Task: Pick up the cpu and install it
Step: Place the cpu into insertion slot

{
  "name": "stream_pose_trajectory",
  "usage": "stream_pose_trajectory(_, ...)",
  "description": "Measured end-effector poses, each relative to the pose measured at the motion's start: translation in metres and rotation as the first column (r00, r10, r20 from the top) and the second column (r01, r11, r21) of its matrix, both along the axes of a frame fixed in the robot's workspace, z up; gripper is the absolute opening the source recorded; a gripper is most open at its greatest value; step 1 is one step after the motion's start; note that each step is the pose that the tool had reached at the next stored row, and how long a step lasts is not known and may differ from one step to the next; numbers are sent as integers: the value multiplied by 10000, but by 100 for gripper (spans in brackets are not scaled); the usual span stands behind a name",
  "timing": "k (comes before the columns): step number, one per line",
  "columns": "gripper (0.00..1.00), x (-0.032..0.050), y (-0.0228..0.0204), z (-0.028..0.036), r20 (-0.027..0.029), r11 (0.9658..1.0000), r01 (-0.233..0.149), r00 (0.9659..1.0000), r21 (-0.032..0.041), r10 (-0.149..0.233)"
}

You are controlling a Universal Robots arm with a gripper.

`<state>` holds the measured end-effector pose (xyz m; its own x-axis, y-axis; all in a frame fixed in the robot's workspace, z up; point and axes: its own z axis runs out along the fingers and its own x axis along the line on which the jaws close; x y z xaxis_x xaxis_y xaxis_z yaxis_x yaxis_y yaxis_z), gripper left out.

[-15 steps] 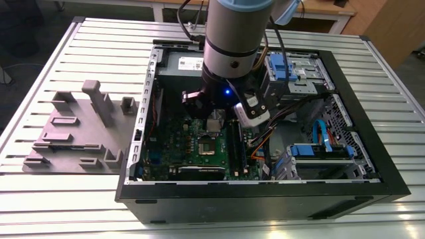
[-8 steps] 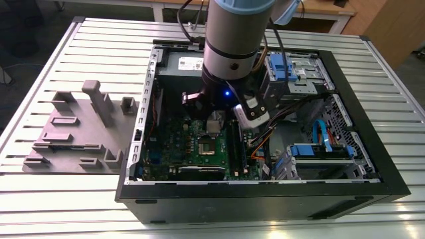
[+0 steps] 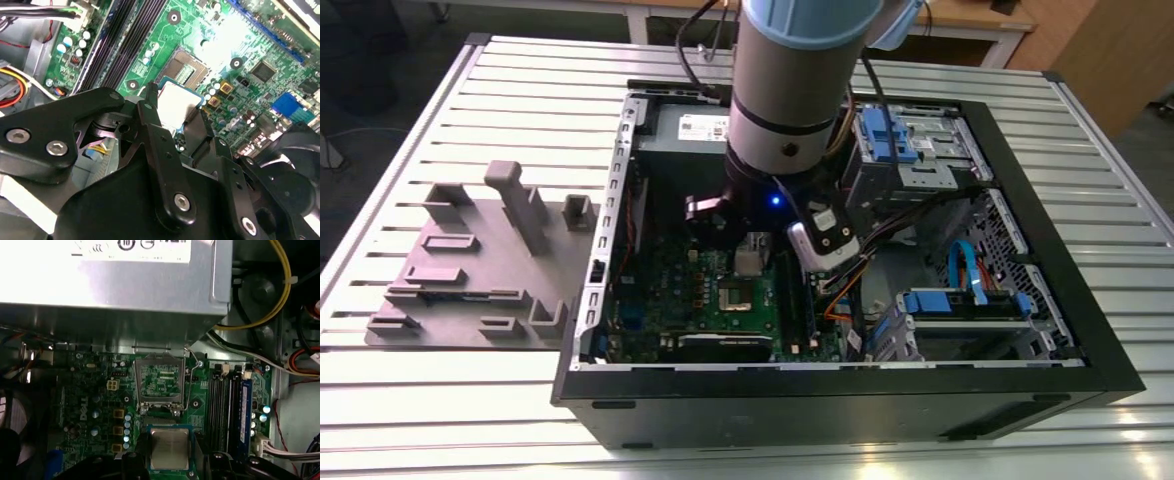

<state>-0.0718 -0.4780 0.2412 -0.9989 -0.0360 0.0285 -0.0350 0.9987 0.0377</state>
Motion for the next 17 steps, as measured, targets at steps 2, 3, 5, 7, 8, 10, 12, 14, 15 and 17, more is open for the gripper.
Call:
stream_pose_trajectory(2,45,-6,-2,-35,-1,9999,107,9999,-3,-107)
stream_pose_trajectory(3,45,-10,-2,-53,-1,9999,131,9999,-4,-131)
stream_pose_trajectory(5,45,-17,-3,-91,-1,9999,139,9999,-6,-139)
stream_pose_trajectory(7,45,-19,-27,-125,-21,9999,139,9999,-10,-139)
stream_pose_trajectory(8,45,-19,-45,-141,-28,9999,140,9999,-10,-140)
stream_pose_trajectory(10,45,-19,-79,-176,-37,9999,140,9999,-7,-140)
stream_pose_trajectory(12,45,-21,-88,-208,-50,9999,141,9999,-5,-141)
stream_pose_trajectory(14,45,-25,-90,-237,-60,9999,146,9999,-7,-146)
stream_pose_trajectory(15,45,-29,-90,-250,-63,9999,152,9999,-9,-152)
stream_pose_trajectory(17,45,-37,-91,-280,-66,9999,162,9998,-8,-162)
